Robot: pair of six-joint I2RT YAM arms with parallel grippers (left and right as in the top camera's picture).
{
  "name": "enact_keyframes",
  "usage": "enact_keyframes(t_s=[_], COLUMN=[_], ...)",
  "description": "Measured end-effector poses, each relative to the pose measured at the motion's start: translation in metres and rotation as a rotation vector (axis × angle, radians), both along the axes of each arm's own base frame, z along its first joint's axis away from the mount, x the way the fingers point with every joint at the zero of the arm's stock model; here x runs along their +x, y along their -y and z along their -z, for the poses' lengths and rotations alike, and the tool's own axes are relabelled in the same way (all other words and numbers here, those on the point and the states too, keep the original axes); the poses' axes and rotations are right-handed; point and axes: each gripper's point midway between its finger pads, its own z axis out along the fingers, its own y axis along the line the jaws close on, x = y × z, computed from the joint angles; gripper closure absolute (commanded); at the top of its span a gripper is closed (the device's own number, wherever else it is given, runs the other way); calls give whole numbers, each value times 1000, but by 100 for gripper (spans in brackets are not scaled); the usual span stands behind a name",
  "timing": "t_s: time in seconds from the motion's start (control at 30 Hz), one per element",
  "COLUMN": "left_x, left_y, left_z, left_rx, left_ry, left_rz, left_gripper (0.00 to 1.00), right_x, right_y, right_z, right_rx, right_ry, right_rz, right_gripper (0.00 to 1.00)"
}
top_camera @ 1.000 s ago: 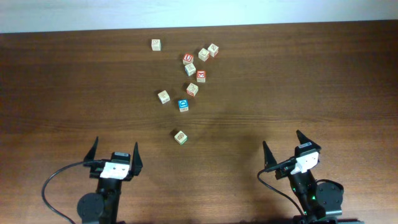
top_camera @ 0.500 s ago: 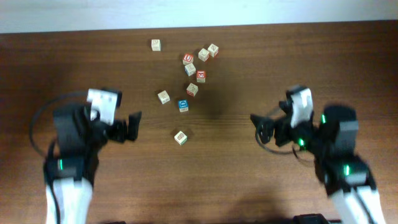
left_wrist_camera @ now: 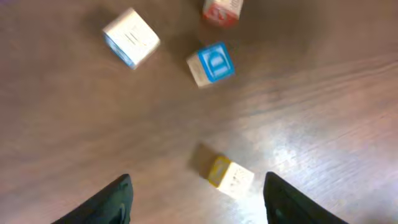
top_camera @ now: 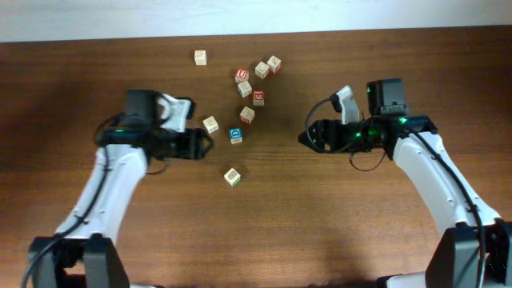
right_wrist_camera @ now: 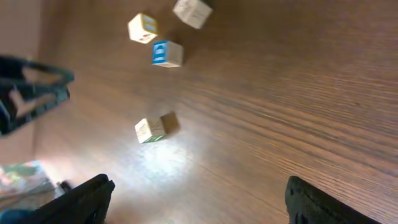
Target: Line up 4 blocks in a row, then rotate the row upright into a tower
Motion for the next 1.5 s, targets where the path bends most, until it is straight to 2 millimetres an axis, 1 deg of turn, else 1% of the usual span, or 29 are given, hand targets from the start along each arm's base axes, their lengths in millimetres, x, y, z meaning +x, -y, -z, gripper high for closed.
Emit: enact_keyframes(t_s=[0.03,0.1,0.13,0.17,0.2,0.23,0.27,0.33,0.4,0.43,0.57,0.63,0.7,0.73,0.8,0.9,0.97,1.0,1.03,1.1,1.17,1.2,1.23,1.3,1.33,1.37,1.47,1.5], left_x=[-6,-11,-15,-22,-26,-34,-41,-49,-52,-52,-51,-48,-41,-33,-16,1,-1,-2,-2,-1,0,0,0,-5,-11,-12,-12,-8], left_y=[10,21,30,44,50,57,61,63,63,62,62,60,56,51,42,37,29,26,25,23,23,23,23,23,22,21,21,23], left_z=[5,12,18,33,42,58,70,82,89,91,92,92,92,92,90,85,86,86,86,86,86,86,86,87,88,87,87,86], left_rx=[45,106,131,165,187,223,248,282,297,306,314,327,350,374,398,373,376,379,379,378,379,381,385,397,411,415,417,407], left_ry=[-20,-38,-46,-71,-87,-111,-132,-153,-159,-160,-147,-138,-126,-114,-92,-67,-96,-108,-109,-112,-108,-105,-102,-116,-140,-146,-147,-132], left_rz=[-3,-6,22,84,127,207,270,348,394,408,430,423,374,304,124,-93,-201,-240,-262,-294,-296,-287,-274,-236,-223,-218,-212,-214], left_gripper=[38,32,25,23,23,23,25,29,48,59,63,63,59,58,60,60,58,54,52,51,59,61,68,75,76,77,76,76], right_x=[1,3,3,4,4,4,4,4,4,4,4,4,4,4,4,5,5,5,5,5,5,5,5,5,5,5,5,5], right_y=[3,7,8,9,9,9,9,9,9,9,10,10,10,10,10,10,10,10,10,10,10,10,10,10,10,10,10,10], right_z=[2,5,5,6,6,6,7,7,7,7,7,7,7,7,7,7,7,7,7,7,7,7,7,7,7,7,7,7], right_rx=[-15,-34,-38,-44,-46,-48,-49,-48,-48,-47,-48,-48,-48,-48,-48,-44,-37,-35,-32,-30,-30,-29,-29,-29,-29,-29,-29,-29], right_ry=[-11,-21,-24,-24,-25,-27,-27,-27,-29,-31,-34,-34,-33,-34,-34,-39,-52,-58,-64,-68,-68,-68,-70,-70,-70,-70,-70,-71], right_rz=[23,52,59,63,65,68,68,69,71,73,77,78,77,78,78,86,103,109,117,121,122,122,123,124,124,124,124,124], right_gripper=[12,11,12,12,11,12,12,11,11,11,11,11,12,12,13,14,14,14,14,15,15,15,15,15,15,15,15,16])
